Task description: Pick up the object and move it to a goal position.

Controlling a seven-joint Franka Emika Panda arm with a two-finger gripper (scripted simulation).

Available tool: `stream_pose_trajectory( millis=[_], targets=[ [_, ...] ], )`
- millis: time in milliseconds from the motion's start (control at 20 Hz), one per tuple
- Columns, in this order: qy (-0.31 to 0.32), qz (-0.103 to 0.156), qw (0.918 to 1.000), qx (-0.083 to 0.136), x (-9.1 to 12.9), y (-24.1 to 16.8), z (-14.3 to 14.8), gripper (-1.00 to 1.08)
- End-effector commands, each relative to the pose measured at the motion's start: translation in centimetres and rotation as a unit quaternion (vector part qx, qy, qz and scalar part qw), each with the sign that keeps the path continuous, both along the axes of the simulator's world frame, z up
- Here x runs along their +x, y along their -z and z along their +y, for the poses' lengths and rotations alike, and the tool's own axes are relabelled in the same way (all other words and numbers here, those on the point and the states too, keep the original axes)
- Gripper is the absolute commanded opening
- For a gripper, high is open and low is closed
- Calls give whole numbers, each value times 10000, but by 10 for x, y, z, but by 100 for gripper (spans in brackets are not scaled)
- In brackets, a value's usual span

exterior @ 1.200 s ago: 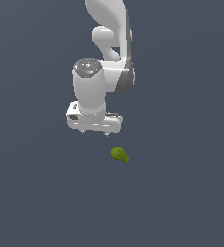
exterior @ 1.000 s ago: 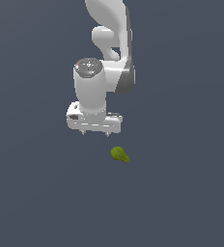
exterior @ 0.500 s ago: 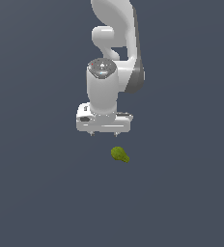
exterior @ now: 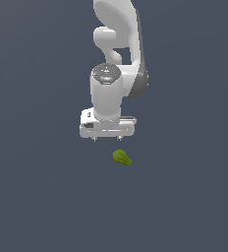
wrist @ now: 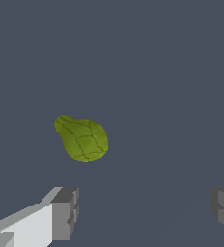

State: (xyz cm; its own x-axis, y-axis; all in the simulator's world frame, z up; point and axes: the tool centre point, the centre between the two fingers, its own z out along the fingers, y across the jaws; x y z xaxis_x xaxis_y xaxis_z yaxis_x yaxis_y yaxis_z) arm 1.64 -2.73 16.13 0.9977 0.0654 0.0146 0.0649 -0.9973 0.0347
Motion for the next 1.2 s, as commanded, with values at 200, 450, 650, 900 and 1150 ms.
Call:
stream_pose_trajectory(
  millis=[200,450,650,900,1150],
  targets=[
    [-680,43,9977,6,7,15,14,100],
    [-1441,84,9895,29,14,32,29,100],
    [-2037,108,9790,59,20,46,42,100],
    [-2586,124,9659,96,24,59,54,100],
    [-2926,130,9561,122,27,67,62,100]
  ],
)
